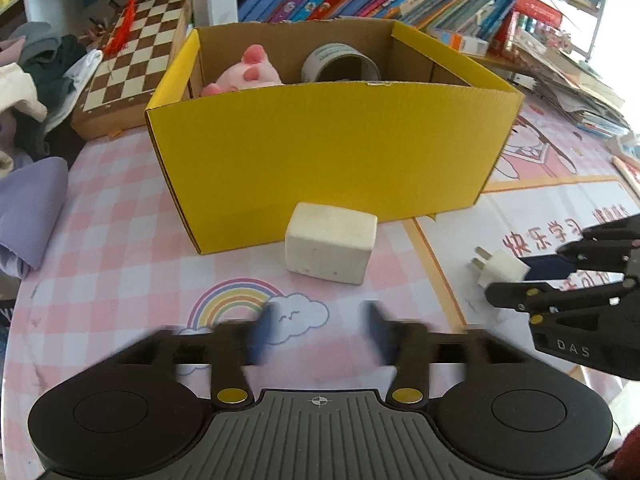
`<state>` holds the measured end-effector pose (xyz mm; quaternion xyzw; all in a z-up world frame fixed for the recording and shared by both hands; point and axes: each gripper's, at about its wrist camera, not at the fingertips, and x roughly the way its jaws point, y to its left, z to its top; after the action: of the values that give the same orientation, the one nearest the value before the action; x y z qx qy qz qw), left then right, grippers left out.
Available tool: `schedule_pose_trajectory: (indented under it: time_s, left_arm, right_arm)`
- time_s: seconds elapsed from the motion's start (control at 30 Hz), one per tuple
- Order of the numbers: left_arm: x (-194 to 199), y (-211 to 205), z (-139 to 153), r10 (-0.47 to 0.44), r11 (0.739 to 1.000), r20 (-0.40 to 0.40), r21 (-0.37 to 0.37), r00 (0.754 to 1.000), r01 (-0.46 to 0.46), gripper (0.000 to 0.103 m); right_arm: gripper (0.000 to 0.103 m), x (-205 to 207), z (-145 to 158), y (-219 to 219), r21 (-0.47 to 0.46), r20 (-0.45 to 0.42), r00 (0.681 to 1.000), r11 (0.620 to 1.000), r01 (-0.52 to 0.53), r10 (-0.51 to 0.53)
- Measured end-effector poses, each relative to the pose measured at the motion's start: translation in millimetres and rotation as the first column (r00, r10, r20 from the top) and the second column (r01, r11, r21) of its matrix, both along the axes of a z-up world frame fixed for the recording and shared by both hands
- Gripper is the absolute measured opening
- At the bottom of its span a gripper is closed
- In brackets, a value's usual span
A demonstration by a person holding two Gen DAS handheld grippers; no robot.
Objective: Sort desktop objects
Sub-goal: 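Grasp the cream block with the left gripper while the right gripper holds the adapter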
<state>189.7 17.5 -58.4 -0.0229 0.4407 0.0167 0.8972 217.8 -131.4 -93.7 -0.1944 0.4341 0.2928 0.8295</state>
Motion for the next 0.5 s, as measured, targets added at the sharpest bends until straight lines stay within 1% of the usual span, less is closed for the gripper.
schedule_pose_trajectory:
  time_s: [0.03,0.1,0.33,0.4,0.5]
  left_arm:
    - [1,-1,1,0.008,1.0,0.008,0.006,1.0,-0.008,0.081]
    - [5,-2,2,0.007,1.0,0.023,0.01,1.0,-0.008,0.082]
    - [27,-8,-4,0.008,0.999,0.009,0.048,1.0,-0.008,0.082]
    - [31,-9,-6,0.013,0.999,0.008,0.05,1.0,-0.013,0.082]
    - [38,-8,-12,0.029,0.999,-0.014,0.036,0.999,-0.029,0.082]
  right_arm:
    - [0.024,2,0,-1,-0.002,0.0,1.0,1.0,0.002,-0.002]
    - [0.024,5,-1,-4,-0.002,-0.003,1.0,1.0,0.005,-0.005]
    - [0.024,19,-2,-12,0.013,-0.009,1.0,1.0,0.007,-0.007]
    - [0.024,23,-4,-15,0.014,-0.012,1.0,1.0,0.014,-0.014]
    - [0.024,27,-5,-18,0.018,-0.018,1.0,1.0,0.016,-0.016]
